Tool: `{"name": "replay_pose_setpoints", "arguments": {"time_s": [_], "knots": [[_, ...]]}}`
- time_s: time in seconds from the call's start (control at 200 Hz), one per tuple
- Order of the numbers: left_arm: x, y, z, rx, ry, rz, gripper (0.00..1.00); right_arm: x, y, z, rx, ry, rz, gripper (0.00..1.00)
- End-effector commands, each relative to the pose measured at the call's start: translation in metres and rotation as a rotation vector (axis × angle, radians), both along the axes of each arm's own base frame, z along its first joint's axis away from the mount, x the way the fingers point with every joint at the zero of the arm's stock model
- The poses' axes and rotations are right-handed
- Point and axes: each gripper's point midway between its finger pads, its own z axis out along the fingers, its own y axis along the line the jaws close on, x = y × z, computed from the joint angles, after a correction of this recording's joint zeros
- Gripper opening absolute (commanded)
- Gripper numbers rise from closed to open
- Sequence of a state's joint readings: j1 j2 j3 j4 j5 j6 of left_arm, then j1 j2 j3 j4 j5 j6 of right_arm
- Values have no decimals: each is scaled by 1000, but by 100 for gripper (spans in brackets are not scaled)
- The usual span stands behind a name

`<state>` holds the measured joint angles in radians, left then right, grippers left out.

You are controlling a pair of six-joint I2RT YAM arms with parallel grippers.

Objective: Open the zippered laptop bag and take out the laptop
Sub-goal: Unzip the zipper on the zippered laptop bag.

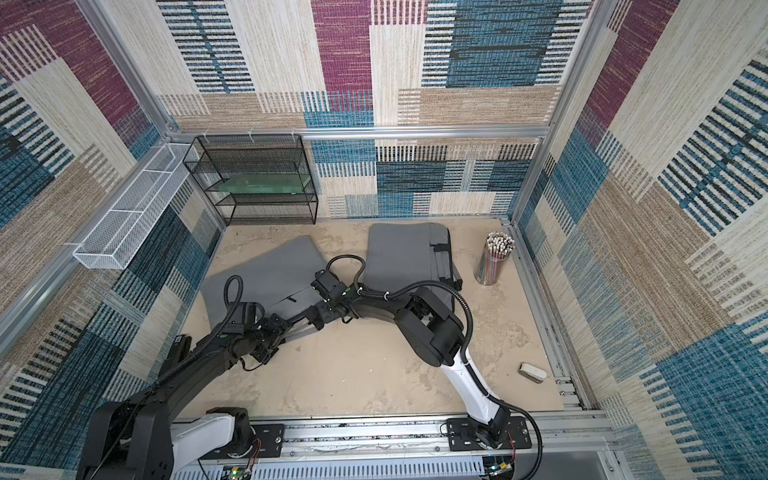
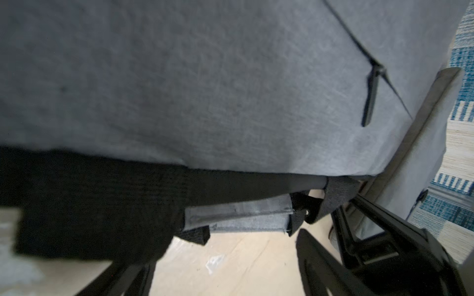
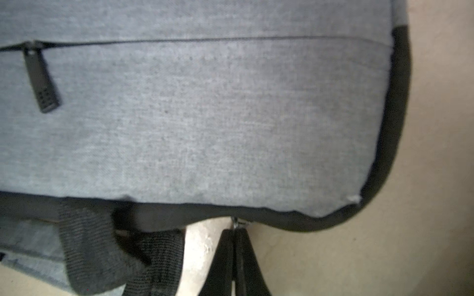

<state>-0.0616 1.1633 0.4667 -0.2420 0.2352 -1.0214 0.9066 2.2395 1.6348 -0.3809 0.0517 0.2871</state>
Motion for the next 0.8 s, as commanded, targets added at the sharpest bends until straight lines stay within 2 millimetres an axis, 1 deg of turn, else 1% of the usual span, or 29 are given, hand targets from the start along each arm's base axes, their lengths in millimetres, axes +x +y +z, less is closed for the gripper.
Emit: {"name": "replay_pose_setpoints", "arguments": {"time_s": [0.0,0.07,0.215,0.326,0.446,0.596,0.796], "knots": [[5,3,-4,12,-7,26,80,-18,-6,-11,-20,81,19,0],[6,4,-7,15,0,28,78,-20,-7,-11,-19,86,19,0],[6,5,-12,24,14,32,66,-23,-15,-13,-26,102,7,0],[5,7,-17,35,33,37,62,-24,-22,-13,-24,114,-7,0],[0,10,-24,50,67,41,50,-23,-30,-13,-13,126,-24,0],[-4,12,-32,67,93,46,33,-18,-39,-11,-8,123,-49,0],[-6,18,-34,89,109,55,21,-13,-48,-7,-2,119,-74,0]]}}
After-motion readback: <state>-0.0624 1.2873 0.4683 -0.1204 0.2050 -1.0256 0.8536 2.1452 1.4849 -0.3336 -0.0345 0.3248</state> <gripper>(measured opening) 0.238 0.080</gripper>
